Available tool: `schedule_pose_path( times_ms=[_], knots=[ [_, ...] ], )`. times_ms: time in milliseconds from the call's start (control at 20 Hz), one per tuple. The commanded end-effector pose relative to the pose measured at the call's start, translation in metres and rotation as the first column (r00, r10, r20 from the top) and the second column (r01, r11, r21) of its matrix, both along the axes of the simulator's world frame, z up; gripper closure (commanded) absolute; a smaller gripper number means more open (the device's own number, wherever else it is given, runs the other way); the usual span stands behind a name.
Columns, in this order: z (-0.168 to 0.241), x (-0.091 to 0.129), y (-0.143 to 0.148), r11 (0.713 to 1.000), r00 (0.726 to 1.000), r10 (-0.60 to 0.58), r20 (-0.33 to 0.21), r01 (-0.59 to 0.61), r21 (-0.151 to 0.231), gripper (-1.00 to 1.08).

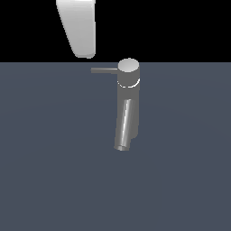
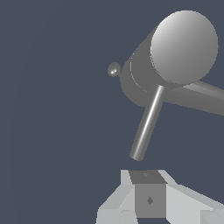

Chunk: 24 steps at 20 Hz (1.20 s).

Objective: Turn on the faucet by rotating a designated handle.

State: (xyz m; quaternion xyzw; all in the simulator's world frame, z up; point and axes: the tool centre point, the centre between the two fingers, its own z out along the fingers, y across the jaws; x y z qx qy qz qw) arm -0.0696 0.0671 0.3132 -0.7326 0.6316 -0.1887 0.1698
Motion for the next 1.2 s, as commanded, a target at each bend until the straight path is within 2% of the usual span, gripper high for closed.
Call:
schedule_pose_path(
  times_ms=[0, 600, 1150],
  knots=[
    [-0.003, 0.008, -0.002, 0.999, 0.999, -0.047, 0.014, 0.047, 0.012, 1.08],
    [-0.015, 0.038, -0.016, 0.975, 0.974, -0.220, 0.058, 0.217, 0.054, 1.08],
    [-0.020, 0.050, -0.023, 0.955, 0.953, -0.293, 0.073, 0.288, 0.069, 1.08]
  ],
)
